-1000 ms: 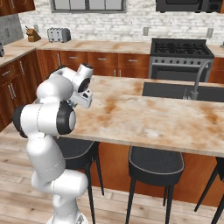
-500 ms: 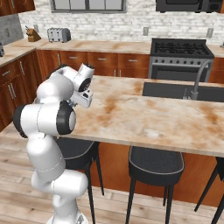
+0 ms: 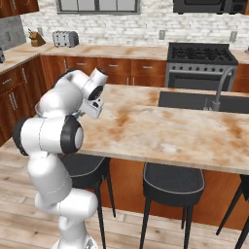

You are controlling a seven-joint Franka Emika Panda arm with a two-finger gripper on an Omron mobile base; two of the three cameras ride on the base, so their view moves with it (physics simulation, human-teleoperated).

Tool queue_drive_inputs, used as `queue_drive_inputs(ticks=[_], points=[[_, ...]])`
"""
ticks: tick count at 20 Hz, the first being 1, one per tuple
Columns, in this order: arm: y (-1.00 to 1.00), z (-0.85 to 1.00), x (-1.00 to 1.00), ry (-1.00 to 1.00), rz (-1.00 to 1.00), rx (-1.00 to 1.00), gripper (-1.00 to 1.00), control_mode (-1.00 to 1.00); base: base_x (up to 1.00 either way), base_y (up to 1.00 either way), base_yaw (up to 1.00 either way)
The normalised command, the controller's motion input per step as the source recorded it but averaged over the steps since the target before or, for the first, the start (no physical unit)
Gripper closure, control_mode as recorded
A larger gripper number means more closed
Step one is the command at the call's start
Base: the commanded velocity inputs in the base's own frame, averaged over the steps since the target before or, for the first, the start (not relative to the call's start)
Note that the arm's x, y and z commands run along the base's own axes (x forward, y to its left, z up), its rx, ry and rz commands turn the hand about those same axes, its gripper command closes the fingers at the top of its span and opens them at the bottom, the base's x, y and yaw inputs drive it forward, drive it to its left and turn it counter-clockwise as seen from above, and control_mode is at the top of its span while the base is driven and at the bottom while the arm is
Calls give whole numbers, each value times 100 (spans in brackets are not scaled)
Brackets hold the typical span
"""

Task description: Place the cup inside the bowl on the dining table and move the bowl to any counter.

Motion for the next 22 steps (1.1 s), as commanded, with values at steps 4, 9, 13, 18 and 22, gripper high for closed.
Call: queue_drive_inputs(ticks=[4, 9, 13, 18, 22], points=[[-9, 14, -49, 0, 0, 1, 100, -100, 0, 0, 0], [-17, 22, -55, 0, 0, 0, 100, -100, 0, 0, 0], [-24, 27, -48, -2, 0, 0, 100, -100, 0, 0, 0], [-32, 21, -58, -6, 0, 0, 100, -100, 0, 0, 0], [-30, 14, -57, -3, 0, 0, 100, -100, 0, 0, 0]])
